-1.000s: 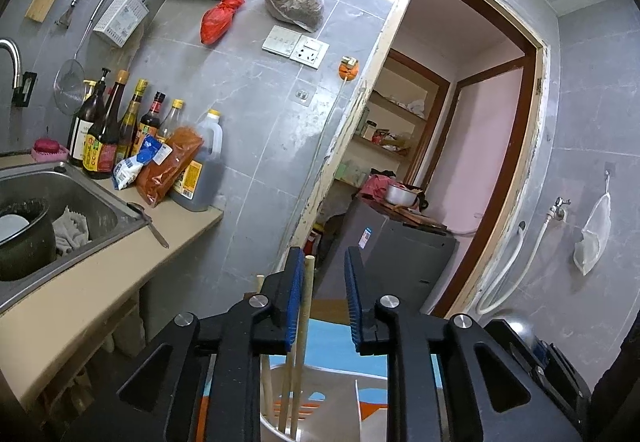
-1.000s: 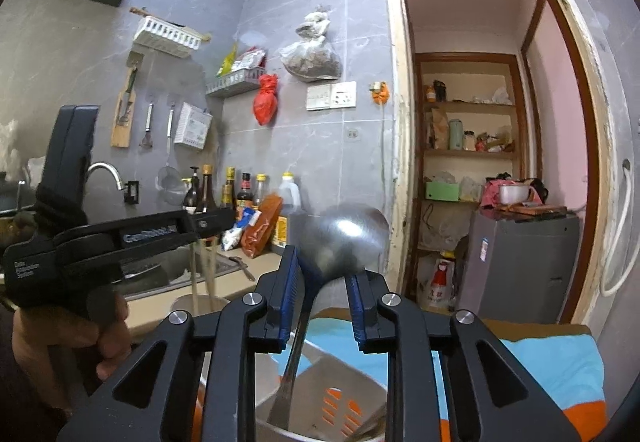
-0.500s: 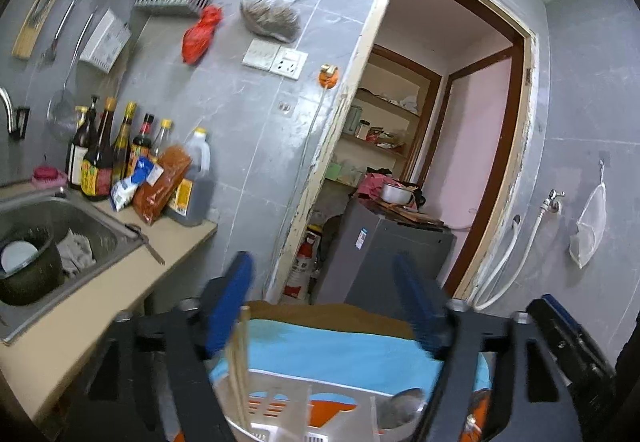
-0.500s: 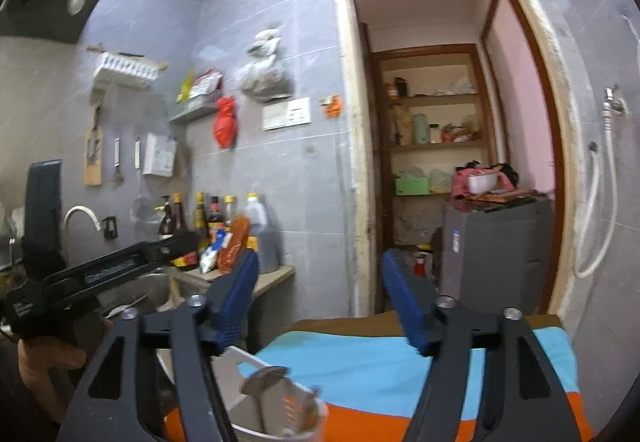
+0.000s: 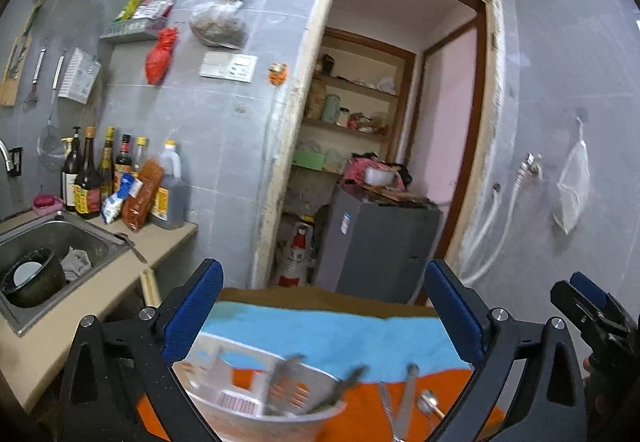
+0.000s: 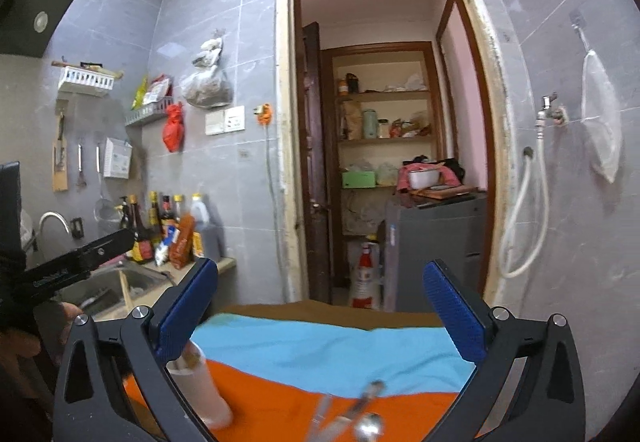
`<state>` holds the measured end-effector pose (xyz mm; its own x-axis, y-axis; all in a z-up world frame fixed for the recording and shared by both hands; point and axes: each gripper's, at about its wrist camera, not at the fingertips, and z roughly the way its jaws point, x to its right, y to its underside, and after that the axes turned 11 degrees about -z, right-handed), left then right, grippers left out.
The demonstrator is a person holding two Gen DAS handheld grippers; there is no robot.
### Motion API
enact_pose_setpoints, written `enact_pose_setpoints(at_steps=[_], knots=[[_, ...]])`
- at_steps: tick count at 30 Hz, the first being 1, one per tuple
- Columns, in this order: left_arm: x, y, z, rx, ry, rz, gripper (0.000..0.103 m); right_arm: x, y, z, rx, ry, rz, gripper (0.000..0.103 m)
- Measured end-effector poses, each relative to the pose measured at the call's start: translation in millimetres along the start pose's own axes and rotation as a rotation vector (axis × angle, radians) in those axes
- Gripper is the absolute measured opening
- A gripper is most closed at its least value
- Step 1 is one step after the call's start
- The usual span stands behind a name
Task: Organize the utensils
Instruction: 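Move both tools back over the remaining utensils on the cloth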
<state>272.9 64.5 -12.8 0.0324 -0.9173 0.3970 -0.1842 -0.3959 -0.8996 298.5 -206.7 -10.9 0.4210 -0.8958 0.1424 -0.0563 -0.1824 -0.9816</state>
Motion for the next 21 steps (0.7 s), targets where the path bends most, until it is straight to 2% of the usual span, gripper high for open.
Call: enact_pose_setpoints(at_steps=[9,15,21], knots=[[49.6,55.1,17.4,-0.170,0.065,0.033,0.099,54.0,59.9,-19.5,-0.179,0.079,-0.001,0.103],[78.2,98.8,34.9,-0.288,0.097,0.063,0.099,75.8,101.3,-20.7,-0.291,0.080,0.041,0.103],[84.2,135.7,62.2,-0.418,0.068,0.064,0.098,88.5,132.4,-18.0,-0.370,0.047,0.081,0.089]])
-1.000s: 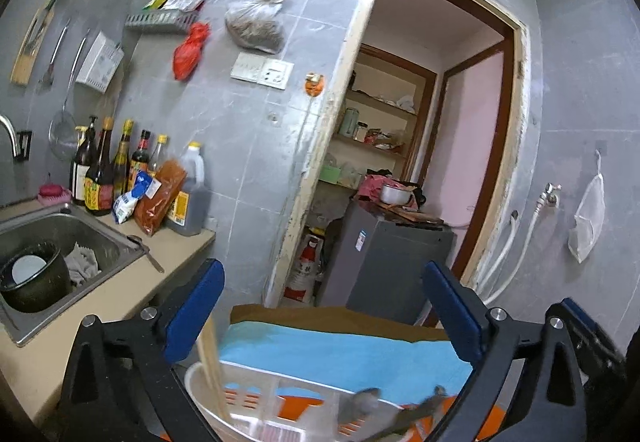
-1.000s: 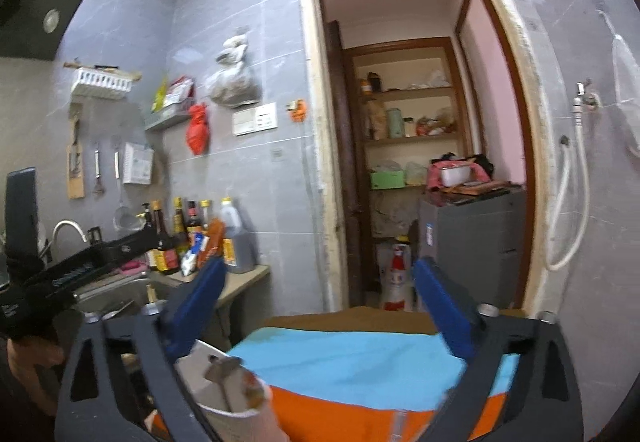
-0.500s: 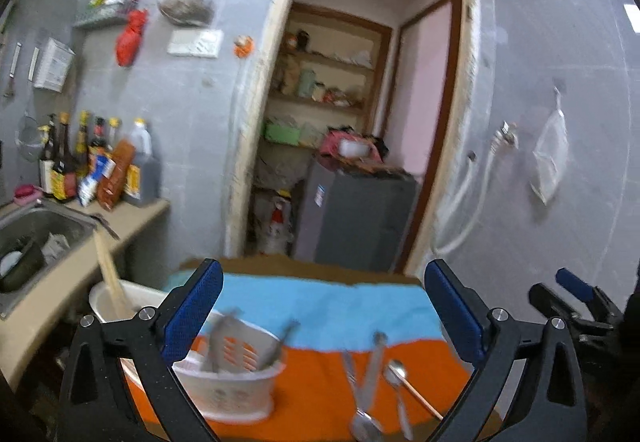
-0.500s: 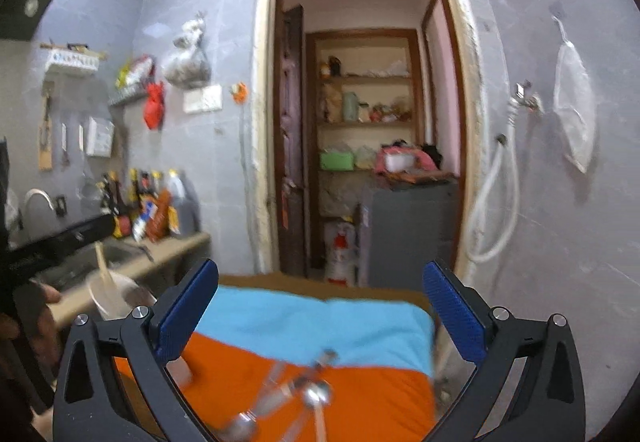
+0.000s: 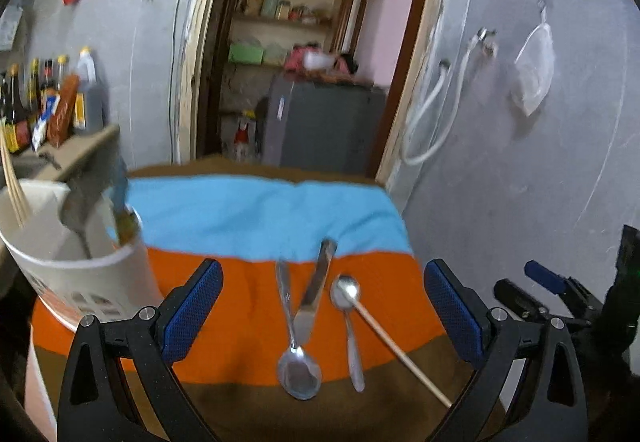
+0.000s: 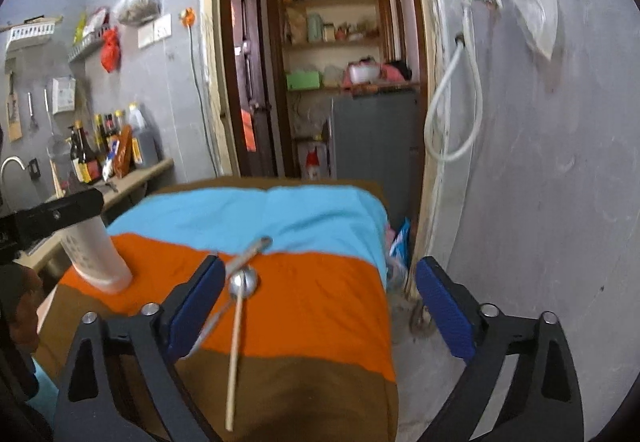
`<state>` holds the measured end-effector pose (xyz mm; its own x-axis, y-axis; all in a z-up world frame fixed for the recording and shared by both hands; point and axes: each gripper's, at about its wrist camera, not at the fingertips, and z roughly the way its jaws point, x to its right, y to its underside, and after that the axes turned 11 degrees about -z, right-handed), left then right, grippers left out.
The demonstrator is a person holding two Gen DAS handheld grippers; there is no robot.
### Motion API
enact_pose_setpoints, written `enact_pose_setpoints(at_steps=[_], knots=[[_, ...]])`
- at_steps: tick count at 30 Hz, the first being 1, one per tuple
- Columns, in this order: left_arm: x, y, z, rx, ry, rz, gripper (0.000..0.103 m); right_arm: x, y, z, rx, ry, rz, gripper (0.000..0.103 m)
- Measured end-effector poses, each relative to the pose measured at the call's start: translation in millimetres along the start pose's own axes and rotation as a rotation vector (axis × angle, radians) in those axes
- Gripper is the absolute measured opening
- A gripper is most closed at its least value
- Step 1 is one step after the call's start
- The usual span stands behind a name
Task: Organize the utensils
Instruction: 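Move both tools back over the remaining utensils on the cloth, then grasp the ornate-handled spoon with the left tool while the right tool grasps a chopstick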
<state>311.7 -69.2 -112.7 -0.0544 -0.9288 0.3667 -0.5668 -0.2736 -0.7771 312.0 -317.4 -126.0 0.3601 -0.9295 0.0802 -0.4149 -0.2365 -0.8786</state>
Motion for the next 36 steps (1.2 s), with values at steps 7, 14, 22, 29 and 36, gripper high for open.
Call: enact_pose_setpoints(at_steps=[7,14,22,29,36], knots=[[-12.6,8.5,45.9,-0.139,-0.063,0.001,0.079,-0.1,15.6,22.8,-0.084,-0.082,0.018,0.076],[-37.5,13.0,85.1,-0.271,-0.086,-0.069,0.049,-23.0,20.2,57.2,-0.197,-0.187,-0.012,0.056],[-48.0,10.1,116.2,-0.377,-0.092,-0.079,0.029,-51.5,22.5,88.3,-0.296,-0.298,-0.093,0.033],[-52.6,5.2,137.0,-0.430,-0.114,-0.054,0.015,-57.3,19.8,110.3,-0.351,-0.290,-0.103,0.020],[-49.4,-1.4,155.7,-0.459,-0.128,-0.037,0.015,-44.0,22.2,110.6,-0.363,-0.226,-0.040,0.005]])
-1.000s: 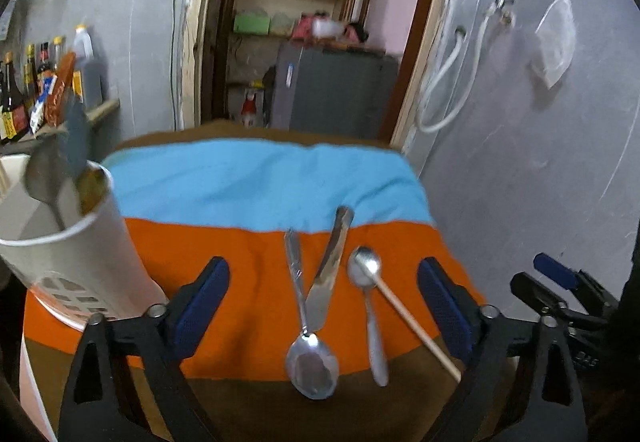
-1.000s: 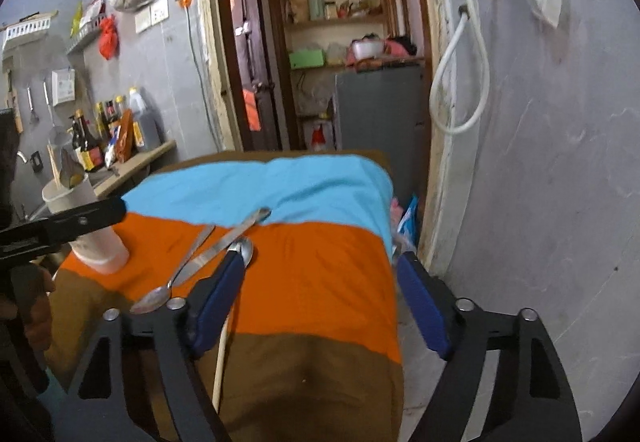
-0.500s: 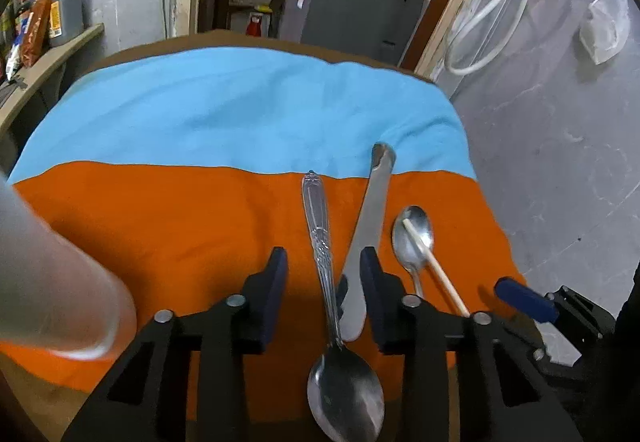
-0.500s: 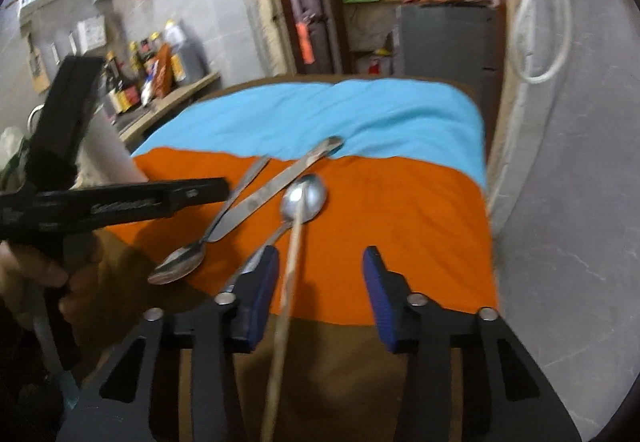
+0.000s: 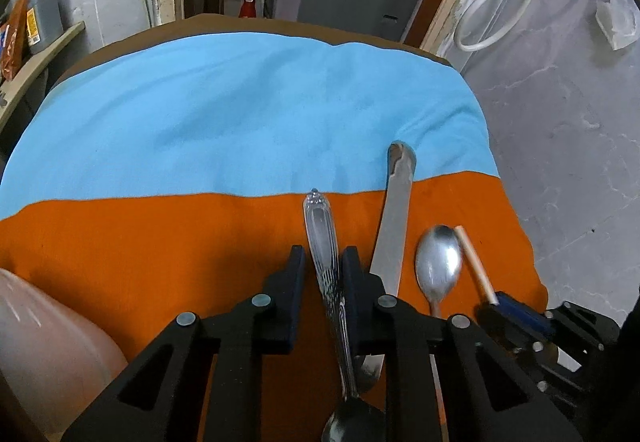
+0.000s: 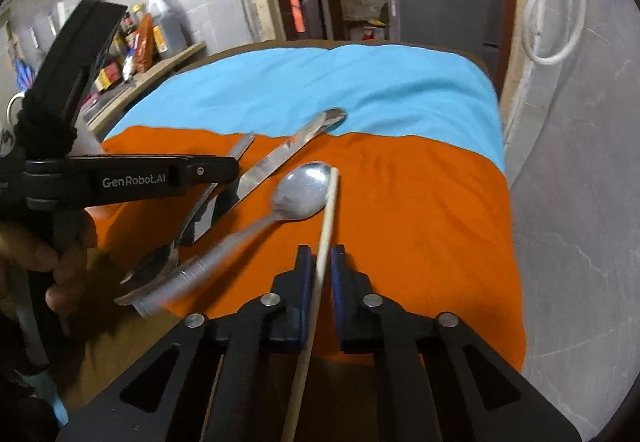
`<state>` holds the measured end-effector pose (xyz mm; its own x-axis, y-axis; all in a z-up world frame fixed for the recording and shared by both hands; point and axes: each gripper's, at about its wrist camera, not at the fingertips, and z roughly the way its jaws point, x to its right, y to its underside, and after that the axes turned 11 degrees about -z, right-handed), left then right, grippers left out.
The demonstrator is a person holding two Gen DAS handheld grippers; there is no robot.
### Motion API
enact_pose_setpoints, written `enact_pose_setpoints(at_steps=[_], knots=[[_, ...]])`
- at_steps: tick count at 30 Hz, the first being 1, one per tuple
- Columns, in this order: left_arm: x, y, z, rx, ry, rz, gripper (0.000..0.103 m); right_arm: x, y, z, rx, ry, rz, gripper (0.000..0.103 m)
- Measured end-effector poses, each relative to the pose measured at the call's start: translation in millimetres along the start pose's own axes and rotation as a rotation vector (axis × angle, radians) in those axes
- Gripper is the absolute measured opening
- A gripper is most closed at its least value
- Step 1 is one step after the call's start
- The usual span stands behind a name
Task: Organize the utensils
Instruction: 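Grasp the ornate-handled spoon with the left tool while the right tool grasps a chopstick, then lift the ornate spoon and chopstick and carry them toward the white holder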
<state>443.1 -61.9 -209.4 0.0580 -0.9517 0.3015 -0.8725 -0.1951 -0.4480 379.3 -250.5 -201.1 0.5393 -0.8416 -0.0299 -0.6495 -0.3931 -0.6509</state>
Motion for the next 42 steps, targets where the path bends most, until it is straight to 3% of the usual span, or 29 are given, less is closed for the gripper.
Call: enact_pose_setpoints(at_steps=[7,18,22,26,30,42], knots=[[3.8,-0.2,0.8,0.003,-0.026,0.054,0.013,12.9,-0.5,4.1,-0.024,0.020,0.073,0.005],[8.9,1.5,3.8,0.000,-0.026,0.112,0.013,13.1,-24.9,21.3,-0.125,0.071,0.032,0.006],[6.8,3.5,1.6,0.012,-0.017,0.084,0.010,11.0,-29.5,24.1,-0.143,0.093,0.022,0.004],[5.6,14.2,-12.3,0.055,0.018,0.068,0.010,17.8,-22.9,17.4,-0.104,0.056,0.077,0.002],[6.0,27.9,-31.2,0.105,0.066,0.068,0.010,22.1,-10.2,-2.0,-0.009,0.004,0.148,0.002],[18.2,62.3,-88.7,0.390,0.163,0.082,0.010,8.1,-6.6,-40.4,0.271,-0.025,0.154,0.002]])
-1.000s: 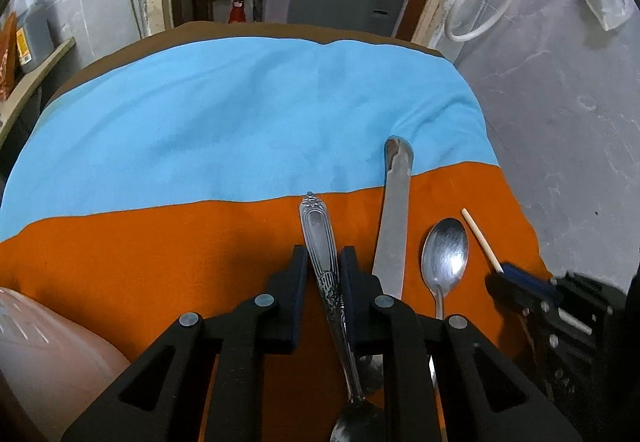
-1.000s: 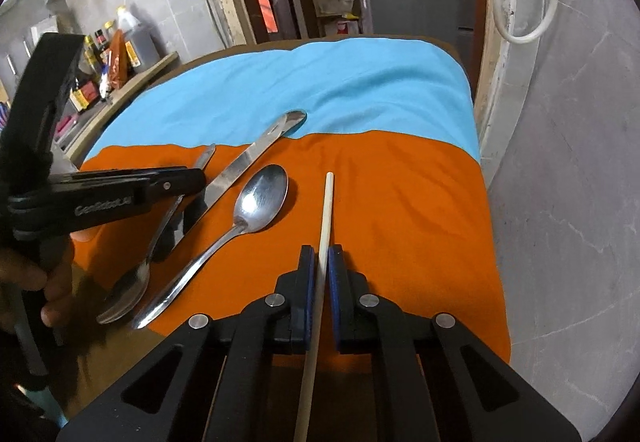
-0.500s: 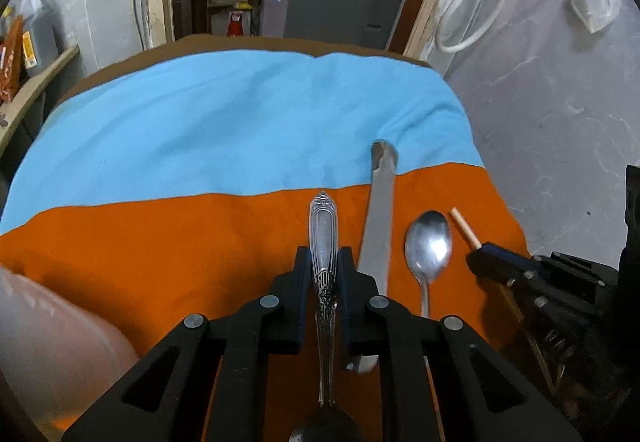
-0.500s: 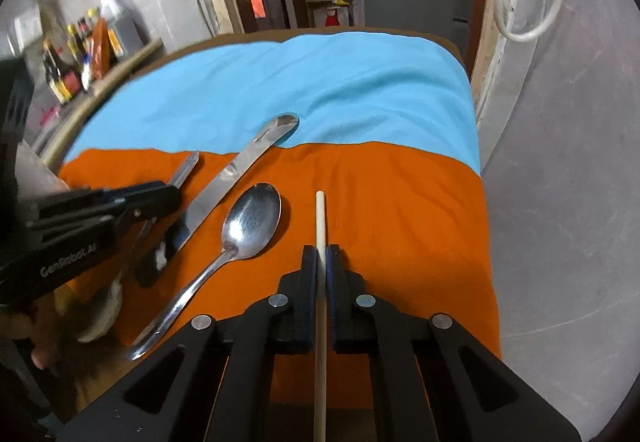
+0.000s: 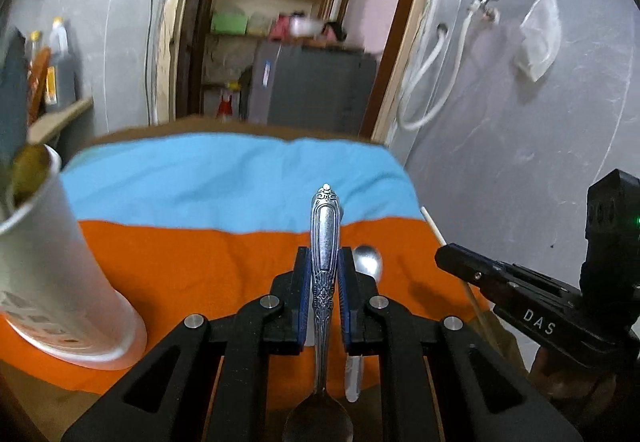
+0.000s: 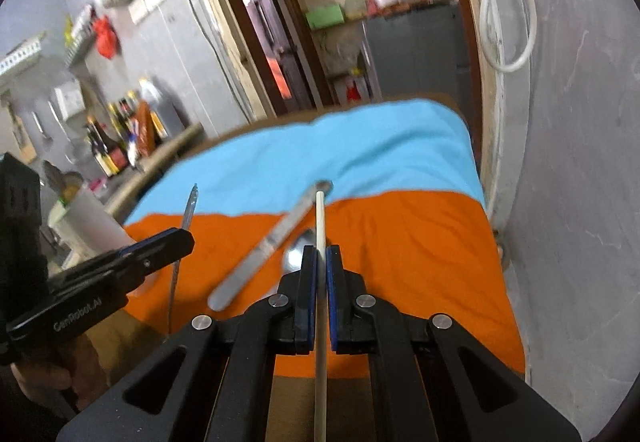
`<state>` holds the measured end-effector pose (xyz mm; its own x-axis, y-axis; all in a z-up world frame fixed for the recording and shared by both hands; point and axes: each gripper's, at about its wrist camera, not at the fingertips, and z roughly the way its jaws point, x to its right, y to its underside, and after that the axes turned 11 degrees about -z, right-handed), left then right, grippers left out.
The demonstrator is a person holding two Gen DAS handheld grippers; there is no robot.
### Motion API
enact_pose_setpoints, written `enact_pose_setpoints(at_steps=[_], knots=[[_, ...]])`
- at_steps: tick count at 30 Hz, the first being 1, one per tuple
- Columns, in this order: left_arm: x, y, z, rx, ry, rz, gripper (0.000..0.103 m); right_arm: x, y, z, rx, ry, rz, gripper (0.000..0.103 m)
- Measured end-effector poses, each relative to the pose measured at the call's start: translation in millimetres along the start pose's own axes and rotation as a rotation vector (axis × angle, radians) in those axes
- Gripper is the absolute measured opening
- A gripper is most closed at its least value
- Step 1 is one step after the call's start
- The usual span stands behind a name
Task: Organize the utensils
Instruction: 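Lift the ornate spoon and chopstick and carry them toward the white holder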
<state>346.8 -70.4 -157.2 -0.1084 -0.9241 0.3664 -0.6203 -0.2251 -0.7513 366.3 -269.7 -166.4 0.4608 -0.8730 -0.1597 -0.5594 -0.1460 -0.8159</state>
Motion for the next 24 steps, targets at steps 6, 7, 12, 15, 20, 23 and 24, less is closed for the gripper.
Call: enact_pose_setpoints(at_steps=[6,7,12,15,20,23,24], knots=[[3.4,-3.7,-13.8,0.068,0.023,-0.010,0.010,-6.2,-10.8,-21.5,0.162,-0.052,0.026,0.003],[3.5,-5.2,-17.1,0.084,0.027,-0.011,0.010,-7.1,-12.7,-25.1,0.188,-0.061,0.034,0.003],[3.6,-5.2,-26.2,0.131,0.039,-0.005,0.010,-13.0,-22.1,-30.4,0.257,-0.080,0.046,0.003],[3.4,-5.1,-32.4,0.157,0.045,0.000,0.010,-11.6,-21.9,-29.0,0.275,-0.094,0.073,0.003],[6.0,-3.7,-41.2,0.205,0.051,0.016,0.010,-8.5,-21.1,-33.1,0.319,-0.099,0.099,0.003],[6.8,-5.4,-46.4,0.233,0.055,0.021,0.010,-6.5,-22.6,-37.0,0.350,-0.108,0.120,0.003],[6.3,-6.3,-48.2,0.240,0.056,0.023,0.010,-6.3,-23.9,-38.4,0.364,-0.109,0.126,0.003]])
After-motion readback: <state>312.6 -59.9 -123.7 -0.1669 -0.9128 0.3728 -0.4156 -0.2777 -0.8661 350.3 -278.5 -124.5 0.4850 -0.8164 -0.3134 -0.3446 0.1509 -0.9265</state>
